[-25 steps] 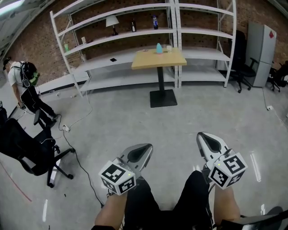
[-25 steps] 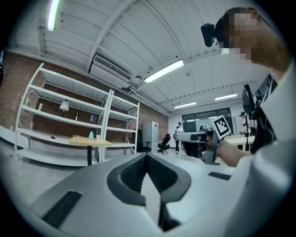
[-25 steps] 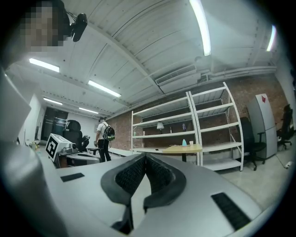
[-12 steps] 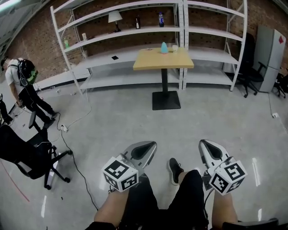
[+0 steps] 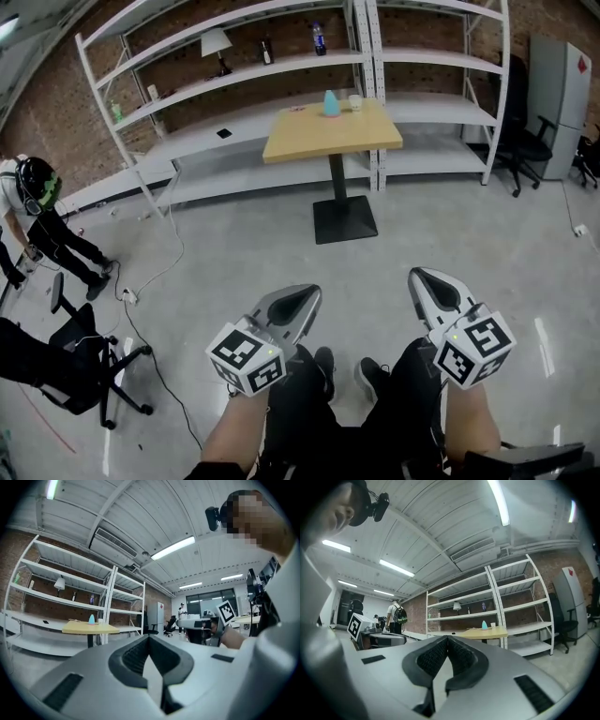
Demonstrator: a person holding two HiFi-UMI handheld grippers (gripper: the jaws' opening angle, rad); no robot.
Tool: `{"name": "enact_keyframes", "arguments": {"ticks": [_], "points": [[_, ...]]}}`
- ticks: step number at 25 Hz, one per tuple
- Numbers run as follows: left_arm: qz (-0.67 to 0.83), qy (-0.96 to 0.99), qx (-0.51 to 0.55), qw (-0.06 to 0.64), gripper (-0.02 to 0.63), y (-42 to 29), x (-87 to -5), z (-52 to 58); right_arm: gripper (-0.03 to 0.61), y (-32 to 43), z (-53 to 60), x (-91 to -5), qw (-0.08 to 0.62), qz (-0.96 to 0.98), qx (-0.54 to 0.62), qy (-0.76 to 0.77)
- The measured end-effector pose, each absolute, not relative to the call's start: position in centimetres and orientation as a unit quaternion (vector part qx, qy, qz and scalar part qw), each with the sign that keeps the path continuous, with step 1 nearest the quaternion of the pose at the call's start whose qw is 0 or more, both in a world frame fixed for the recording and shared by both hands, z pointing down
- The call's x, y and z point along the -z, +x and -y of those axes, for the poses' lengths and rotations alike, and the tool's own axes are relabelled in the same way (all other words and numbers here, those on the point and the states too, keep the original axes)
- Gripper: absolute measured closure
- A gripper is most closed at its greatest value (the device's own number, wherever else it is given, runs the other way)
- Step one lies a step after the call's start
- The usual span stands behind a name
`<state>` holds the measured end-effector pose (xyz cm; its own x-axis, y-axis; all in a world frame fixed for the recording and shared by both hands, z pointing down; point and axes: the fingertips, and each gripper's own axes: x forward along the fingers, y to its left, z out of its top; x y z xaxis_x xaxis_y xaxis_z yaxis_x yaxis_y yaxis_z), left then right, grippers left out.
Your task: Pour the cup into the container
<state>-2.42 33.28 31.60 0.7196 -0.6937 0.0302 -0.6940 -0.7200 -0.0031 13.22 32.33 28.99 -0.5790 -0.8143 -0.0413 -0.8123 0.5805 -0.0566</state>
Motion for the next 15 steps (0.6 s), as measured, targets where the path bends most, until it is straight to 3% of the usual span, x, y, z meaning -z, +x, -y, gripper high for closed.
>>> {"name": "enact_keyframes", "arguments": {"ticks": [15], "points": [[0.371,0.929,0.017,-0.005,0.612,-7.1,-29.4,-8.8,0.578,8.8,-7.9,-26.4,0.015,-0.883,-0.003,-0.47]]}}
